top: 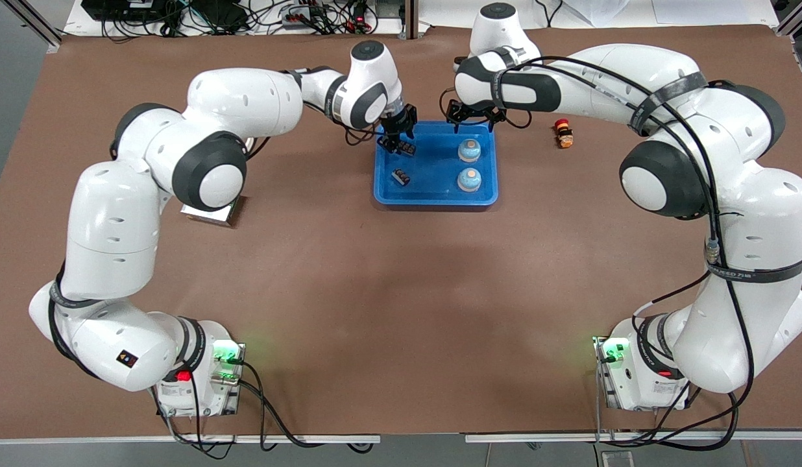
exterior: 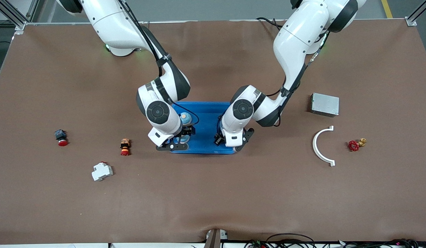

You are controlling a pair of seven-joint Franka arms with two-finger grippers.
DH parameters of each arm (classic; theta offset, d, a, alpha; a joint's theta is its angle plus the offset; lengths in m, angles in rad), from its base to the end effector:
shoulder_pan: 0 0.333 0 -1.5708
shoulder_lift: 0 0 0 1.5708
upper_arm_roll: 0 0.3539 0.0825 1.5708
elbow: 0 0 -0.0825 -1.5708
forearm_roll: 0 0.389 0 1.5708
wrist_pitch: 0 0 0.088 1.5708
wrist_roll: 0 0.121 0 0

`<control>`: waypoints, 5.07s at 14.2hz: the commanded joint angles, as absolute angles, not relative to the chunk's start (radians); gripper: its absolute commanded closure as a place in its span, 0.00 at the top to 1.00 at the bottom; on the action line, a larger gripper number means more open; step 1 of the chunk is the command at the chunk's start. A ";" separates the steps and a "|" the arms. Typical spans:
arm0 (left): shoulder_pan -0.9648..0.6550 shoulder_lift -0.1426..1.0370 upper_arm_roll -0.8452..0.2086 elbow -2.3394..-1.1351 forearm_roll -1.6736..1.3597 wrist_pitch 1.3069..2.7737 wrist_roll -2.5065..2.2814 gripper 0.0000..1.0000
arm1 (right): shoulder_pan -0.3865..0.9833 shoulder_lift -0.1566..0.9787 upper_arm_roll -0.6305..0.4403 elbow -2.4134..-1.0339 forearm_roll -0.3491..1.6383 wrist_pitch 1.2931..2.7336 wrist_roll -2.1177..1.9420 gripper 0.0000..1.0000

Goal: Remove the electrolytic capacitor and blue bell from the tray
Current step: 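Grasp a black capacitor with the left gripper while the right gripper grasps a bell, then carry the capacitor beside the white arc and release it with the left gripper, then carry the bell toward the red buttons with the right gripper, then grasp the second capacitor with the left gripper while the right gripper lowers the bell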

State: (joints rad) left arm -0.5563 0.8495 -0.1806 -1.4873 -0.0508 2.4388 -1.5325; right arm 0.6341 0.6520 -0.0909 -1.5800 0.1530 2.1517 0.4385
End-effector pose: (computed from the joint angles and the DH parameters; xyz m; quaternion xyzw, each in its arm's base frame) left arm 0.5793 -0.4905 0.1907 0.8957 0.4331 -0.0517 0.0861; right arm 0.6041 0.3853 0.2644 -0.9986 -0.0161 0.0498 0.0124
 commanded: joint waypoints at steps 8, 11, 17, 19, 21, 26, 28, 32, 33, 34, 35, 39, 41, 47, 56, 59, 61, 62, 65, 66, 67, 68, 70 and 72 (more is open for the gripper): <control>-0.534 0.790 -0.161 -1.474 -0.054 2.344 -1.536 0.00 | 0.649 0.723 -0.087 -1.577 0.155 2.217 0.408 1.00; -0.488 0.695 -0.161 -1.476 -0.052 2.265 -1.525 0.00 | 0.644 0.735 -0.087 -1.580 0.155 2.218 0.388 1.00; -0.375 0.528 -0.147 -1.503 -0.007 2.089 -1.431 0.00 | 0.663 0.744 -0.086 -1.614 0.155 2.226 0.388 1.00; -0.286 0.477 -0.152 -1.564 0.015 2.072 -1.360 0.00 | 0.661 0.744 -0.086 -1.614 0.156 2.226 0.388 1.00; -0.189 0.445 -0.152 -1.638 0.017 2.069 -1.261 0.00 | 0.661 0.744 -0.086 -1.612 0.156 2.226 0.387 0.69; -0.003 0.480 -0.150 -1.695 0.125 2.082 -1.106 0.00 | 0.652 0.736 -0.086 -1.601 0.158 2.221 0.352 0.16; 0.055 0.508 -0.152 -1.698 0.158 2.117 -1.094 0.00 | 0.635 0.730 -0.086 -1.600 0.163 2.212 0.290 0.16; 0.142 0.557 -0.150 -1.770 0.211 2.221 -0.993 0.00 | 0.571 0.623 -0.089 -1.586 0.163 2.056 0.217 0.16; 0.175 0.572 -0.152 -1.801 0.216 2.265 -0.945 0.00 | 0.542 0.588 -0.089 -1.577 0.160 1.989 0.174 0.17; 0.187 0.584 -0.150 -1.833 0.216 2.323 -0.925 0.00 | 0.508 0.560 -0.089 -1.568 0.158 1.927 0.107 0.17; 0.187 0.586 -0.149 -1.859 0.216 2.365 -0.925 0.00 | 0.477 0.534 -0.090 -1.565 0.153 1.886 0.041 0.17; 0.184 0.574 -0.147 -1.881 0.216 2.364 -0.931 0.01 | 0.338 0.450 -0.094 -1.575 0.053 1.790 -0.229 0.19; 0.186 0.566 -0.149 -1.881 0.216 2.335 -0.931 0.47 | 0.261 0.425 -0.094 -1.588 0.008 1.779 -0.358 0.19; 0.178 0.447 -0.195 -1.861 0.215 2.182 -0.934 1.00 | 0.031 0.408 -0.094 -1.667 -0.014 1.854 -0.807 0.19; -0.036 0.475 -0.376 -1.695 0.199 1.979 -1.332 1.00 | -0.049 0.367 -0.097 -2.023 -0.113 2.258 -0.974 0.19; -0.155 0.543 -0.376 -1.623 0.198 1.997 -1.466 1.00 | -0.052 0.374 -0.095 -2.109 -0.114 2.385 -0.973 0.19; -0.265 0.571 -0.373 -1.615 0.206 2.057 -1.494 0.97 | -0.051 0.377 -0.095 -2.131 -0.114 2.408 -0.973 0.21; -0.311 0.581 -0.365 -1.615 0.207 2.090 -1.528 0.97 | -0.049 0.379 -0.095 -2.143 -0.114 2.430 -0.971 0.21; -0.392 0.629 -0.362 -1.614 0.209 2.209 -1.620 0.96 | -0.051 0.382 -0.094 -2.163 -0.114 2.477 -0.969 0.24; -0.423 0.647 -0.356 -1.614 0.210 2.251 -1.664 0.95 | -0.051 0.387 -0.094 -2.164 -0.112 2.479 -0.968 0.26; -0.448 0.661 -0.347 -1.614 0.219 2.284 -1.693 0.94 | -0.051 0.394 -0.094 -2.169 -0.112 2.487 -0.968 0.27; -0.471 0.670 -0.344 -1.614 0.245 2.302 -1.710 0.94 | -0.051 0.394 -0.094 -2.180 -0.112 2.503 -0.968 0.31; -0.483 0.695 -0.344 -1.614 0.284 2.307 -1.736 0.92 | -0.051 0.396 -0.094 -2.192 -0.112 2.523 -0.966 0.34; -0.495 0.709 -0.344 -1.617 0.302 2.307 -1.766 0.91 | -0.052 0.397 -0.094 -2.195 -0.112 2.526 -0.966 0.37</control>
State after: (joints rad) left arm -0.4789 0.6879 -0.3562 -1.6388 0.2669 2.3038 -1.7332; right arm -0.0321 0.4207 -0.1081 -2.1672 -0.0869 2.5109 -0.9662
